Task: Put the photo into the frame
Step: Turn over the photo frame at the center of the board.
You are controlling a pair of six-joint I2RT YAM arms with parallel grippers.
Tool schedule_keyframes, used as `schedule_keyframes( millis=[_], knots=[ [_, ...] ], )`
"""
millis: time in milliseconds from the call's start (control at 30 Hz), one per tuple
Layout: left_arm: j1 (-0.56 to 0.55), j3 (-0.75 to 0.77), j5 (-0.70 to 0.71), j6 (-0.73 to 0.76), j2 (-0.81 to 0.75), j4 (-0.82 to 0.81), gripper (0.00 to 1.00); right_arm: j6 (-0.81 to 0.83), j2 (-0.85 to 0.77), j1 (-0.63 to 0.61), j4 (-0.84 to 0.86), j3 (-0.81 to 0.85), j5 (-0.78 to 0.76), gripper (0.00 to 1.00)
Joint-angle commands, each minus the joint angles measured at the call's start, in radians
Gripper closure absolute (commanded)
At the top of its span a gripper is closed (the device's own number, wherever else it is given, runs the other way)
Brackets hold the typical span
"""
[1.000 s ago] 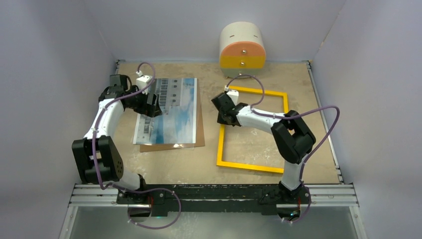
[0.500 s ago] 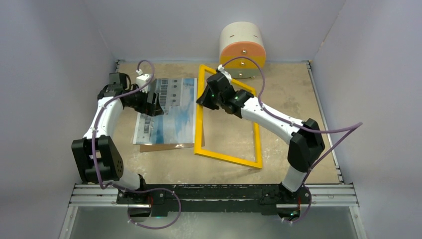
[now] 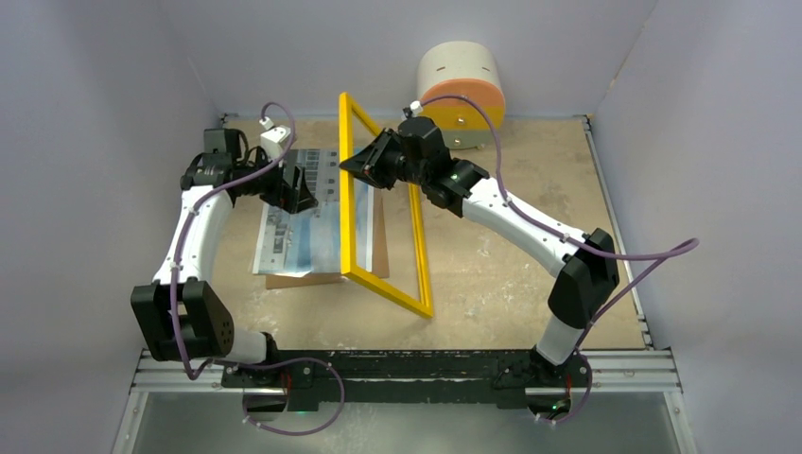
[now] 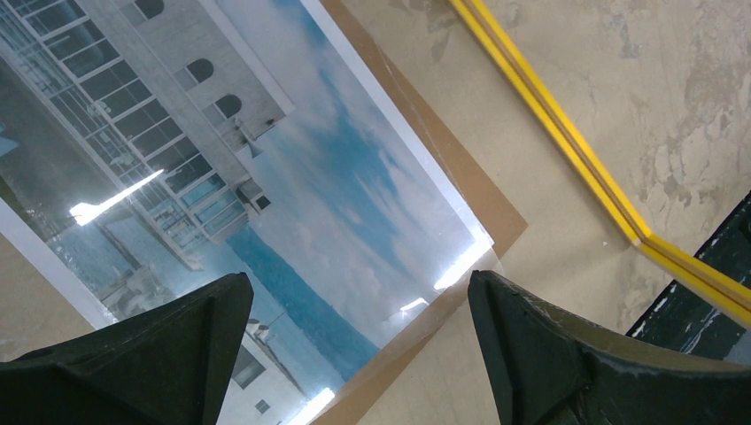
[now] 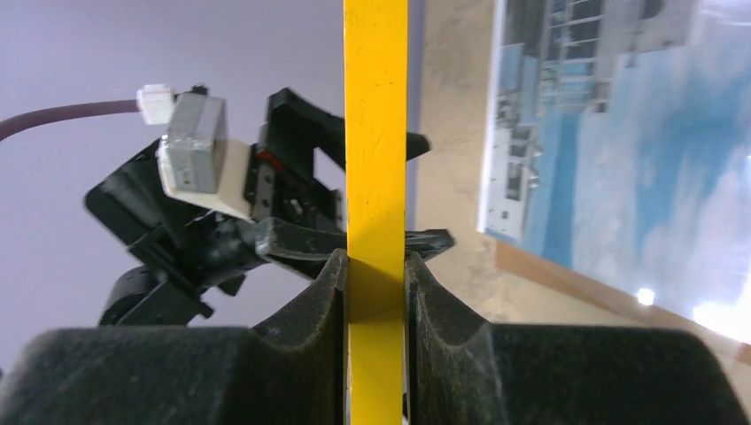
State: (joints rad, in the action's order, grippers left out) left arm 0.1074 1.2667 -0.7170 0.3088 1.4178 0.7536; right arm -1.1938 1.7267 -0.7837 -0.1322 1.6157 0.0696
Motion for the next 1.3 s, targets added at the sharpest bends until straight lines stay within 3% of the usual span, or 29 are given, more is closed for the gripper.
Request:
schedule_keyframes(
  millis=[0,433,700,1067,1267],
  knots=[
    [-0.019,0.049,-0.03,-0.019,-0.043,0.0,0.0,-0.134,-0.045,-0.002,0.226,-0.016,0.149,1.0],
    [-0.048,0.12,-0.05,-0.11,-0.097,-0.058,0.0,-0.3,-0.101,0.066,0.402,-0.184,0.264,1.0],
    [-0.178,0.21,-0.013,-0.165,-0.092,-0.078,0.0,-0.24,-0.122,0.136,0.324,-0.218,0.368,0.73],
    [-0.44,0.364,0.163,-0.199,0.031,-0.095,0.0,-0.163,-0.182,0.216,0.197,-0.232,0.422,0.67],
    [-0.51,0.437,0.212,-0.204,0.1,-0.095,0.0,-0.071,-0.209,0.294,0.074,-0.198,0.434,0.51]
  ],
)
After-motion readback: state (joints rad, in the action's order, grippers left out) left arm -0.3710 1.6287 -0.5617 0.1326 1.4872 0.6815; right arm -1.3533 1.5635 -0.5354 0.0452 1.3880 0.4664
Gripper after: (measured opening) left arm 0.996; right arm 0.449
